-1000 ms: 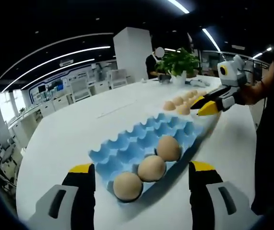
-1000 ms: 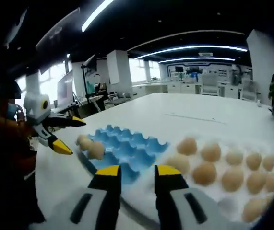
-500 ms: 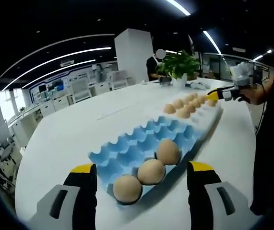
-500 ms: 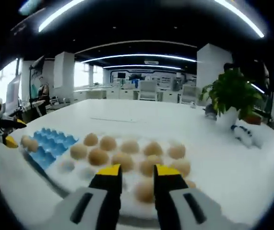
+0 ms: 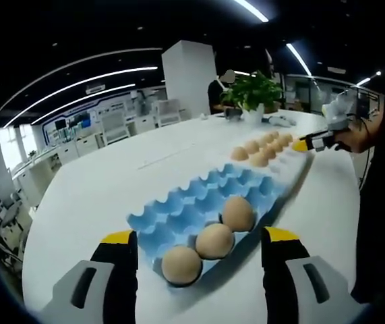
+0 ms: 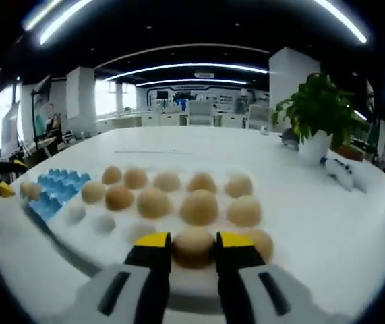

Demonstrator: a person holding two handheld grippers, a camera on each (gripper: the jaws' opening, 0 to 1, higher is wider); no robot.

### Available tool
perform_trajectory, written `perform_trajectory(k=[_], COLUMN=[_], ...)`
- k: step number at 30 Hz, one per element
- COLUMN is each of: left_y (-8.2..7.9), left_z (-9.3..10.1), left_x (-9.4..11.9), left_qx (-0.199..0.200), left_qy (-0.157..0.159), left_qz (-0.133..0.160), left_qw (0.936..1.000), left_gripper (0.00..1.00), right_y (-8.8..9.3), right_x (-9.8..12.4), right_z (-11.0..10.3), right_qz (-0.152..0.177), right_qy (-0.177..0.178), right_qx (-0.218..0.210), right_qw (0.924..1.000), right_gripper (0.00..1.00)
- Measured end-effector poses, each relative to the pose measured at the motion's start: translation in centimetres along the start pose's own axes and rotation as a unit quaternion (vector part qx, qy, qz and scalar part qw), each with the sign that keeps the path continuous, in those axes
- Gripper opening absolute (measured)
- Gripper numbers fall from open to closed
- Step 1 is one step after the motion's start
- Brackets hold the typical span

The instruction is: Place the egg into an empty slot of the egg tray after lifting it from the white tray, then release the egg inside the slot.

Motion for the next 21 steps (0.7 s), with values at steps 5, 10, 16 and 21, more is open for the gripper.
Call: perform_trajectory(k=[5, 10, 16, 21], left_y=[0.1, 0.1, 0.1, 0.2], left_z=[-0.2, -0.4, -0.2, -0.2], left_x=[0.1, 0.0, -0.1, -0.1], left_qx=[0.003, 0.006, 0.003, 0.003], left_qy=[-0.002, -0.002, 0.003, 0.005], left_qz=[-0.002, 0.001, -0.003, -0.006], left_qw=[1.0000, 1.0000, 1.0000, 1.0000], left_gripper=[0.74, 0.74, 0.74, 0.70], right_y=[-0.7, -1.9, -2.6, -3.4], right_x=[0.3, 1.2, 1.2, 1.1], right_z=[0.2, 0.6, 0.1, -0.9], right_qz=[-0.003, 0.019, 0.027, 0.036], right_qy=[-0.003, -0.010, -0.025, -0.043], right_qx=[-0.016, -0.049, -0.055, -0.060], right_qw=[0.9999, 0.9986, 0.9978, 0.9966], right_gripper=[0.24, 0.24, 0.24, 0.24])
Point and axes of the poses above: the point that each gripper's makers call its tool centre point, and the gripper's own axes: x roughly backward along the fingers, z roughly to its right, y roughly out of its underside, the point moved 9 cm from there along x, roughly backward along the fingers, and after that the axes turned 9 degrees about x, right-handed, at the moved point
